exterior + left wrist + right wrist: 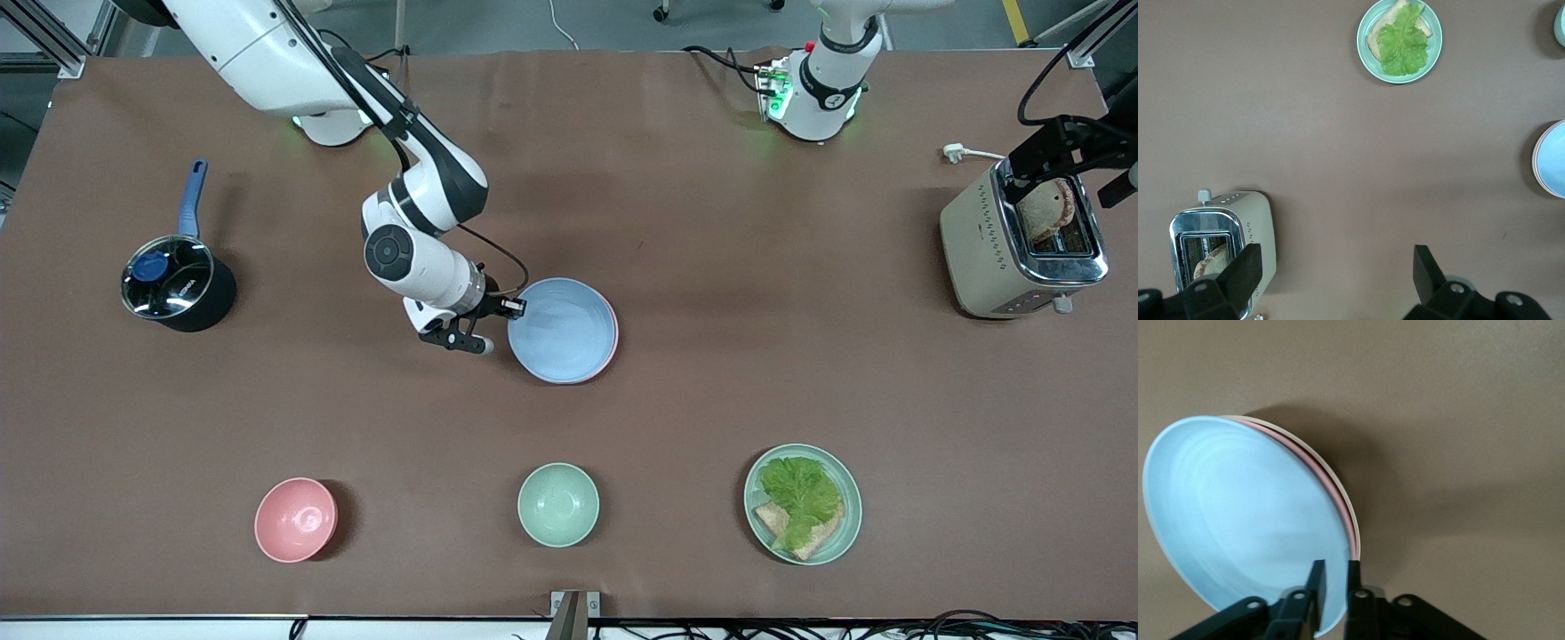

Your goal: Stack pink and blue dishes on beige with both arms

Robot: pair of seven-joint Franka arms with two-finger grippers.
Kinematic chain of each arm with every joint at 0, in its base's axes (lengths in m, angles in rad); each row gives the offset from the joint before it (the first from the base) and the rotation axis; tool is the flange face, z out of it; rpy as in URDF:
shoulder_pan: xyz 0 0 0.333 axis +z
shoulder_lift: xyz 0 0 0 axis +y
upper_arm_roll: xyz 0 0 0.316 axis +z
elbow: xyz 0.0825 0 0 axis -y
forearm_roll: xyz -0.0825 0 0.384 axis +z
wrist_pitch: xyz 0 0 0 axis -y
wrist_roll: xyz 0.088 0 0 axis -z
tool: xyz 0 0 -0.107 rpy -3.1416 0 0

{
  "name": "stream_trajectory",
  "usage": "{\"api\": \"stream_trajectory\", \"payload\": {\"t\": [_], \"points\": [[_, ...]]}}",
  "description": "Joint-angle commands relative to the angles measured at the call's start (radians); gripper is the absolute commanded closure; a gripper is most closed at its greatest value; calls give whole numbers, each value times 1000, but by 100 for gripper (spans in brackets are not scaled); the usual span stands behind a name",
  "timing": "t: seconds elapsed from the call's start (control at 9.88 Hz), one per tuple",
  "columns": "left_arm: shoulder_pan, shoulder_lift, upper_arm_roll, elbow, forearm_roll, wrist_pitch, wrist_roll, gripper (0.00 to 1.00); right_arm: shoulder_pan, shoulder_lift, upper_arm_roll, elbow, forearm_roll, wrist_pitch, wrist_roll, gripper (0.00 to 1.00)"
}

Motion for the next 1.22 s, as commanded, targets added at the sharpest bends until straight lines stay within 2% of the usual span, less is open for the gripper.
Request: {"api": "stream_trajectory", "payload": {"t": [0.0,0.2,0.3,0.41,0.61,0.71,0.91,1.11], "points": [[-1,22,31,2,-66,-26,-37,0,-54,-142,1,1,-78,-162,26,0],[-8,21,39,-6,-62,-21,-50,0,-133,-340,-2,13,-204,-329,46,0],[-8,21,33,-12,-53,-18,-50,0,-180,-415,-12,59,-247,-438,44,0],[-7,19,31,-13,-51,-14,-51,0,-199,-449,-57,139,-274,-567,44,0],[-7,19,28,-16,-49,-14,-73,0,-199,-462,-241,355,-310,-800,-21,0],[-5,19,24,-19,-43,-14,-73,0,-202,-463,-318,420,-307,-866,-139,0],[-1,13,-4,-21,-8,-14,-73,0,-295,-504,-358,470,-290,-940,-363,0],[1,1,-13,-35,-2,-14,-73,0,-303,-520,-457,476,-264,-965,-639,0]]}}
